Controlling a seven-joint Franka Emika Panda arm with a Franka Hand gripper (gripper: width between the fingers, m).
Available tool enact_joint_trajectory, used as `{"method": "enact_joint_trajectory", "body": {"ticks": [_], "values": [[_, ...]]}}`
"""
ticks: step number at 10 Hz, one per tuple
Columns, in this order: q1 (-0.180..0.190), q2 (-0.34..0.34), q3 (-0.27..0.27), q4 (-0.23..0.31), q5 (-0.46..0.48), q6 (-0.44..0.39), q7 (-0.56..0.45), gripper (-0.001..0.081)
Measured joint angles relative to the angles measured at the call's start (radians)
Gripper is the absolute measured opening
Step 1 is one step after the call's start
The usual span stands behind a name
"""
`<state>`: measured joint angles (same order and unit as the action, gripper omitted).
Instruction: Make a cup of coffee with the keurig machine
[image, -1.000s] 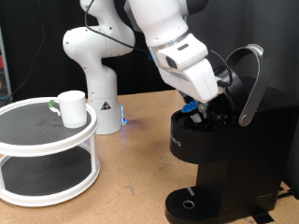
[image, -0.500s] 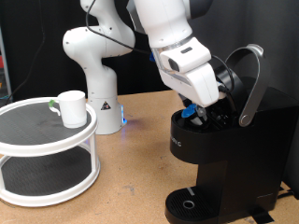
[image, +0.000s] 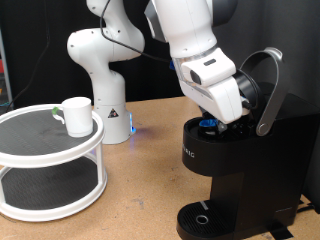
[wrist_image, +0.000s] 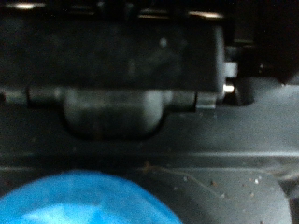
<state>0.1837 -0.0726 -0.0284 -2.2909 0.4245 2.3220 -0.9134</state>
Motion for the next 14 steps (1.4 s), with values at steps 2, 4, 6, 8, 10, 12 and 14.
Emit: {"method": "enact_joint_trajectory", "body": {"ticks": [2, 4, 6, 8, 10, 12, 14], "values": [[0.000, 0.001, 0.000, 0.000, -0.001, 0.000, 0.003, 0.0448], [0.000, 0.001, 0.000, -0.002, 0.008, 0.009, -0.001, 0.0448], [0.000, 0.003, 0.002, -0.013, 0.029, 0.040, -0.025, 0.0448], [0.000, 0.011, 0.004, -0.028, 0.052, 0.097, -0.045, 0.0714], [0.000, 0.011, 0.004, -0.032, 0.064, 0.127, -0.045, 0.0789], [-0.001, 0.001, 0.001, -0.044, 0.128, 0.158, -0.064, 0.0800], [-0.006, -0.028, -0.019, -0.046, 0.198, 0.146, -0.119, 0.0800]]}}
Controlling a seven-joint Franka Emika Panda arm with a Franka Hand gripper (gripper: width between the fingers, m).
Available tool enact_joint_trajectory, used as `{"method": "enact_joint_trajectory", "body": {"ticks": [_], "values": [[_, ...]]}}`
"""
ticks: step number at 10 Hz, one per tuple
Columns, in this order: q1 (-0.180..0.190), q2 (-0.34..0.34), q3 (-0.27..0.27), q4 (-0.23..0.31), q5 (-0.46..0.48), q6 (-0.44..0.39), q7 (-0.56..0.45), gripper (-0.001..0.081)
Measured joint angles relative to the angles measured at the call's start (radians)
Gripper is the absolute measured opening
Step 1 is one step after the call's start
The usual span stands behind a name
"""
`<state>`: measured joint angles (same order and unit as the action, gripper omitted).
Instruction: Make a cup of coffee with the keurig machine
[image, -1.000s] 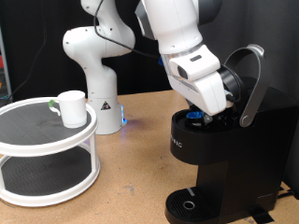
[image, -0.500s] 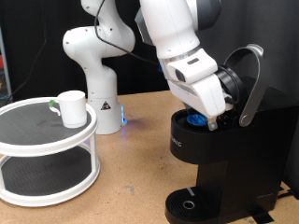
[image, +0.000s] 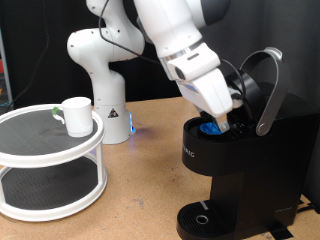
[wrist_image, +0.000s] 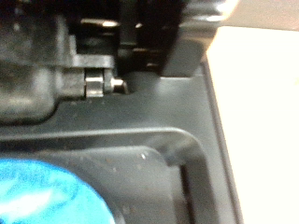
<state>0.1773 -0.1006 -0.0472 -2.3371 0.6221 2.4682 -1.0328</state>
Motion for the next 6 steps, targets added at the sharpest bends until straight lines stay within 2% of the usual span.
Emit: {"method": "enact_joint_trajectory", "body": {"ticks": [4, 6], "values": [[-0.021, -0.067, -0.044, -0.004, 0.011, -0.092, -0.046, 0.0800], [-0.021, -0.064, -0.047, -0.004, 0.011, -0.104, -0.052, 0.0800]]}}
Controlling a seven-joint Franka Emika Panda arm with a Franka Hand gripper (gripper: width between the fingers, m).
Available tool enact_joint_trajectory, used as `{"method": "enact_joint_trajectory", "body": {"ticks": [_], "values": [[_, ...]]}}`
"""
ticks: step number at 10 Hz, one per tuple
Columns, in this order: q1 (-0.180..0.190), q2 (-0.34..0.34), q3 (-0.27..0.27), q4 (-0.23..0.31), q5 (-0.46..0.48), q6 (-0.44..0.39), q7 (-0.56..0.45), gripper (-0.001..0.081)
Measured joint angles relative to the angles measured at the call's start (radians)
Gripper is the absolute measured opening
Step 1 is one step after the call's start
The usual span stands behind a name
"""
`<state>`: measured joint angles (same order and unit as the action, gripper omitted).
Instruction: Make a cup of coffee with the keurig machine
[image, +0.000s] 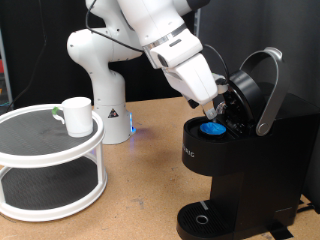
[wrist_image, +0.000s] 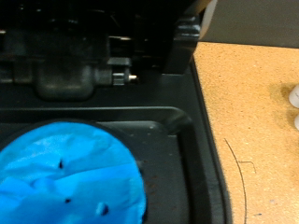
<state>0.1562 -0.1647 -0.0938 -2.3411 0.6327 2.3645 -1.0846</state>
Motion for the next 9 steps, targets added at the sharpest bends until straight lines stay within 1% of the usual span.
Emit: {"method": "enact_joint_trajectory", "body": {"ticks": [1, 2, 4, 6, 7, 9], "values": [[-0.004, -0.001, -0.007, 0.007, -0.013, -0.036, -0.007, 0.0800], [-0.011, -0.004, -0.017, 0.026, -0.034, -0.089, -0.007, 0.0800], [-0.026, -0.014, -0.042, 0.081, -0.043, -0.186, -0.007, 0.0800], [-0.040, -0.020, -0.073, 0.151, -0.042, -0.294, -0.007, 0.0800], [-0.044, -0.015, -0.081, 0.175, -0.042, -0.333, -0.007, 0.0800], [-0.044, -0.015, -0.082, 0.171, -0.043, -0.337, -0.009, 0.0800]]}}
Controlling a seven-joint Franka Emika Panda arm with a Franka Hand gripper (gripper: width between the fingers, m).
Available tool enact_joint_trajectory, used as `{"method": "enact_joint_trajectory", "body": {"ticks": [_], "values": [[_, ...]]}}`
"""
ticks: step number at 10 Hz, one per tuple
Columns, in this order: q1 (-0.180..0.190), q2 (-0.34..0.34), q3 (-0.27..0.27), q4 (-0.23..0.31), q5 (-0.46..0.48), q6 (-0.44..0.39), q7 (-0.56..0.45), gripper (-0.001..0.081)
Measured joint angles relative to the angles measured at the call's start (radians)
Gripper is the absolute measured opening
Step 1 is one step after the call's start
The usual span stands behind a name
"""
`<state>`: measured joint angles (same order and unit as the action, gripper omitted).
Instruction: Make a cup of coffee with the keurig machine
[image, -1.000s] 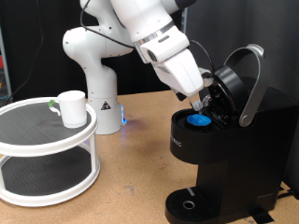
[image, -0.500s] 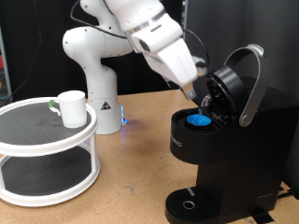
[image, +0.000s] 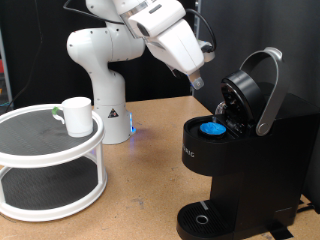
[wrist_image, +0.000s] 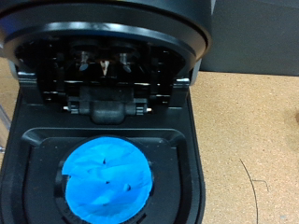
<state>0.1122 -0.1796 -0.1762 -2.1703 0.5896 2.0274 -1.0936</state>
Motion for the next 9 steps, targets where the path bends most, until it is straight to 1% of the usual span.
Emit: {"method": "enact_joint_trajectory", "body": {"ticks": [1, 2, 4, 6, 7, 8, 9], "values": [[-0.001, -0.003, -0.007, 0.006, 0.000, -0.023, -0.002, 0.0800], [-0.006, -0.006, -0.018, 0.024, 0.004, -0.060, -0.002, 0.0800], [-0.016, -0.009, -0.048, 0.086, 0.012, -0.160, -0.002, 0.0800], [-0.026, -0.008, -0.071, 0.142, 0.013, -0.236, -0.002, 0.0800], [-0.026, -0.001, -0.077, 0.156, 0.013, -0.259, -0.002, 0.0800], [-0.026, -0.001, -0.077, 0.154, 0.012, -0.255, -0.002, 0.0800], [-0.024, -0.001, -0.074, 0.152, 0.031, -0.254, -0.002, 0.0800]]}}
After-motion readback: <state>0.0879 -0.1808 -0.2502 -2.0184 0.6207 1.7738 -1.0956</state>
